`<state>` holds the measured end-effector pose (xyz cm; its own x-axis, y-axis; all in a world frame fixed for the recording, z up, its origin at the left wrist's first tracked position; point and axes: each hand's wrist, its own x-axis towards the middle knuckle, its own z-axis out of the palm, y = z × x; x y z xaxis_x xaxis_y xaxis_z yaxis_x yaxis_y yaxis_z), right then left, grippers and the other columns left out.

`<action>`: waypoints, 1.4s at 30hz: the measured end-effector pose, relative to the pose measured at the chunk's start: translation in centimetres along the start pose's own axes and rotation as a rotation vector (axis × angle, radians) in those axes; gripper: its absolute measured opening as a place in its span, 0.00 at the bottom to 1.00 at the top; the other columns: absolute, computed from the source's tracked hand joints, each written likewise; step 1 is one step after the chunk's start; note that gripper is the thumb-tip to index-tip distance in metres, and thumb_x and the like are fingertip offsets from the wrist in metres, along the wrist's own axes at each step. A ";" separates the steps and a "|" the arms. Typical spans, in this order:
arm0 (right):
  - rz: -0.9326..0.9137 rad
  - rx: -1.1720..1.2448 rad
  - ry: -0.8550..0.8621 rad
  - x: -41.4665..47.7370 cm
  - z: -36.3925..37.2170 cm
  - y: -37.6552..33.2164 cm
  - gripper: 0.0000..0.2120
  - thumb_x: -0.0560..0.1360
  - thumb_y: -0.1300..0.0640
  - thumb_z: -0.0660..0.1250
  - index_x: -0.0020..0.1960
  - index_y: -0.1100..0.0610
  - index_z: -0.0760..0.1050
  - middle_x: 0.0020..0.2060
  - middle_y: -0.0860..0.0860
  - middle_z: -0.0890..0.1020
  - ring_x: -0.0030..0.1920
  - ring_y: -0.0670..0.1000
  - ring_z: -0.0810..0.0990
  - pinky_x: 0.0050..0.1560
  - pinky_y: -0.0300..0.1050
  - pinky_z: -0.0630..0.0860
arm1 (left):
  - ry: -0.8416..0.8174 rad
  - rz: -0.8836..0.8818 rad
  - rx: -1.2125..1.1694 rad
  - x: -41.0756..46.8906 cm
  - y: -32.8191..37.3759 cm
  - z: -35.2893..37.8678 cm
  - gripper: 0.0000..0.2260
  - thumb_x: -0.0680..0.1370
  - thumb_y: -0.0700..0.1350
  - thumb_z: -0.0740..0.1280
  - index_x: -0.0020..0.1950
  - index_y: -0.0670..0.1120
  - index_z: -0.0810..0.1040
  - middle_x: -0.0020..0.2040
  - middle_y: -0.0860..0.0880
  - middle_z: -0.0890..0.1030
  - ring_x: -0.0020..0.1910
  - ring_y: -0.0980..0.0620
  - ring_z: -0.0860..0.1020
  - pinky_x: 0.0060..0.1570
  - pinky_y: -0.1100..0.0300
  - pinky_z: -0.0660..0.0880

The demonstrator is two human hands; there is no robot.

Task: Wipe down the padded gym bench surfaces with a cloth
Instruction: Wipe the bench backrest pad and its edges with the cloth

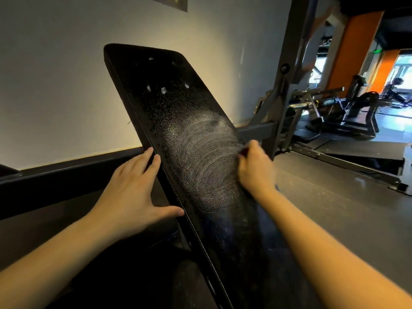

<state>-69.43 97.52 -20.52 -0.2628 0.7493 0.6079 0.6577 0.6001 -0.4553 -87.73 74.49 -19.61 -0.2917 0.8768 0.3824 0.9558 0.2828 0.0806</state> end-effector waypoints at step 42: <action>-0.057 0.131 0.049 -6.9 -2.3 7.3 0.09 0.80 0.49 0.66 0.55 0.53 0.79 0.48 0.52 0.79 0.49 0.57 0.80 0.49 0.53 0.76 | 0.020 -0.048 -0.002 -2.1 2.9 1.8 0.69 0.53 0.88 0.44 0.84 0.46 0.53 0.84 0.48 0.50 0.83 0.47 0.50 0.80 0.48 0.51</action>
<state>-61.18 96.07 -26.58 -0.2605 0.7001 0.6649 0.5444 0.6752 -0.4977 -84.47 74.19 -21.80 -0.3366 0.8540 0.3967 0.9407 0.3236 0.1016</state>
